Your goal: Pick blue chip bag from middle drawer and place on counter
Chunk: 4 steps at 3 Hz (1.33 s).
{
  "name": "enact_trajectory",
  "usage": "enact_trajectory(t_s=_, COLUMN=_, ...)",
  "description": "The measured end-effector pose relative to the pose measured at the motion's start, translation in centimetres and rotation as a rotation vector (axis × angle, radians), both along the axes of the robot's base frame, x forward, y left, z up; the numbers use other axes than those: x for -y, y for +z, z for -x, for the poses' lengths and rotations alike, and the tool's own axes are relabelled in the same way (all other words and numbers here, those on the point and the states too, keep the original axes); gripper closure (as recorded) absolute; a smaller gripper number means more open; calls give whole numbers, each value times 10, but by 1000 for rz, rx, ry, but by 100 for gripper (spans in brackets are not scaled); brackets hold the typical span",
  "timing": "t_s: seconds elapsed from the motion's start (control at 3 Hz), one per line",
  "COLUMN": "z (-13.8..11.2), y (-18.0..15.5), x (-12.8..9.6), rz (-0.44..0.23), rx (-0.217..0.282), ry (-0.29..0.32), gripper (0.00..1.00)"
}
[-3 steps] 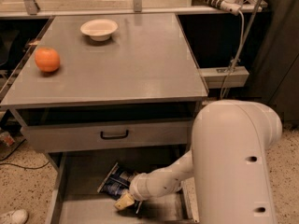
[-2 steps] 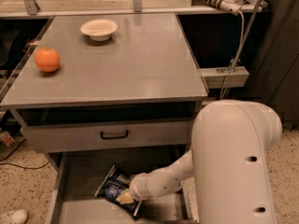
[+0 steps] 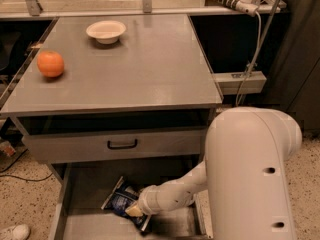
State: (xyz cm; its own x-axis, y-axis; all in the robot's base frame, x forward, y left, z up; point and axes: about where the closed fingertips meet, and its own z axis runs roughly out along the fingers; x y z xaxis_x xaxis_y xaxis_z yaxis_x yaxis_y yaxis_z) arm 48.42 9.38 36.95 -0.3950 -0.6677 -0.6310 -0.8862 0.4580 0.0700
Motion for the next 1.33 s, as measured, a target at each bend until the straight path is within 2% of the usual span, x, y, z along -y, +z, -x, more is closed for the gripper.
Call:
enact_trajectory(t_s=0.33, z=1, y=4, x=0, rz=1, rx=-3, ry=-4, gripper=100)
enact_trajectory(t_s=0.67, z=3, y=19, x=13, rz=13, rx=12, ry=-59, gripper=100)
enact_trajectory(t_s=1.0, z=15, y=41, x=43, rz=20, rx=24, ry=-123, gripper=100)
enact_trajectory(t_s=1.33, z=26, y=64, x=84, rz=2, rx=47, ry=-217, gripper=100)
